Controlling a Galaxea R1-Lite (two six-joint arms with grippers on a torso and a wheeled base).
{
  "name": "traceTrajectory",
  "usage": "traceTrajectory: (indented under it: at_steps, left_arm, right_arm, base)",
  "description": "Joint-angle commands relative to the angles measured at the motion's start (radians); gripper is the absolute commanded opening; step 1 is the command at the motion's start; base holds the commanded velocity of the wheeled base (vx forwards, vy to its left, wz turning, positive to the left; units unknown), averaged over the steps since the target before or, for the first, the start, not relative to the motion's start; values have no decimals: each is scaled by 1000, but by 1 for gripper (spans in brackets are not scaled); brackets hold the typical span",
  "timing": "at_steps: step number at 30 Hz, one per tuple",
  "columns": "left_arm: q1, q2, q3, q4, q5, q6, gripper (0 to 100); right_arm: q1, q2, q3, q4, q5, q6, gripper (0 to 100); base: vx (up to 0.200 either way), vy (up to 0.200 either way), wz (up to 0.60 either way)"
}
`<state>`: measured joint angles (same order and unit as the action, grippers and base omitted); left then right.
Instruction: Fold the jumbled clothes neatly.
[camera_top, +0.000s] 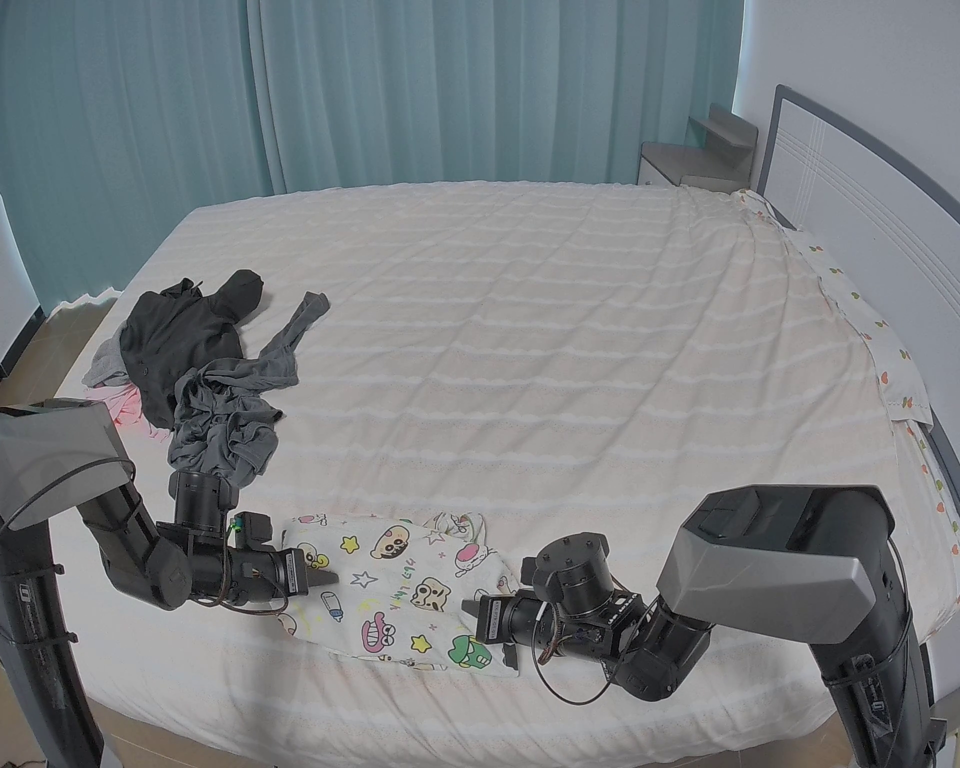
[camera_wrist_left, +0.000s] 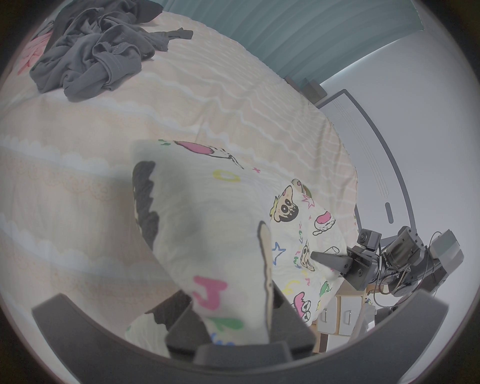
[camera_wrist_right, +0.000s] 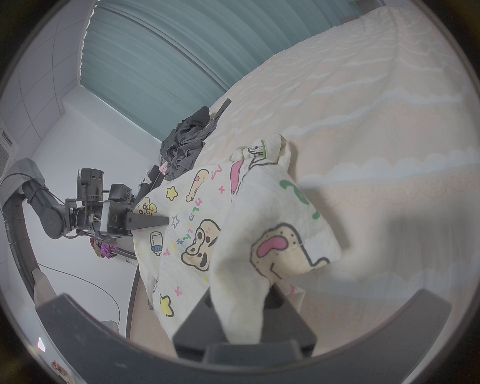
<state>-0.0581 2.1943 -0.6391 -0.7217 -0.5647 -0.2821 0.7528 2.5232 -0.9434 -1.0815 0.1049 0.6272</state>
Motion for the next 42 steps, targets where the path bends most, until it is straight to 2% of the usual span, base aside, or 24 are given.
traceTrajectory:
  at_steps: [1,6,15,22,29,35,42]
  left_arm:
    - [-6,-22,1,-2,8,-5,0]
    - [-23,-48,-7,-2,9,-51,0]
    - [-43,-68,-4,-1,12,-55,0]
    - [-77,-111,4,-1,14,-134,0]
    - [-138,-154,15,2,22,-146,0]
    - [-200,-186,4,1,66,-209,0]
    - [-281,-197,4,4,115,-215,0]
  right_arm:
    - [0,-6,0,0,-7,0,0]
    - [0,-58,9,-3,-13,0,0]
    - [-1,-70,21,-3,-16,0,0]
    - [-1,-98,51,-5,-17,0,0]
    - [-15,-169,107,-5,-16,6,0]
    - [-23,-228,155,-5,-16,22,0]
    - [-49,-274,212,-6,-16,22,0]
  base:
    - [0,0,0]
    - [0,-120,0]
    - [0,-200,0]
    - [0,-200,0]
    - [0,-200,0]
    - [0,-200,0]
    - [0,-200,0]
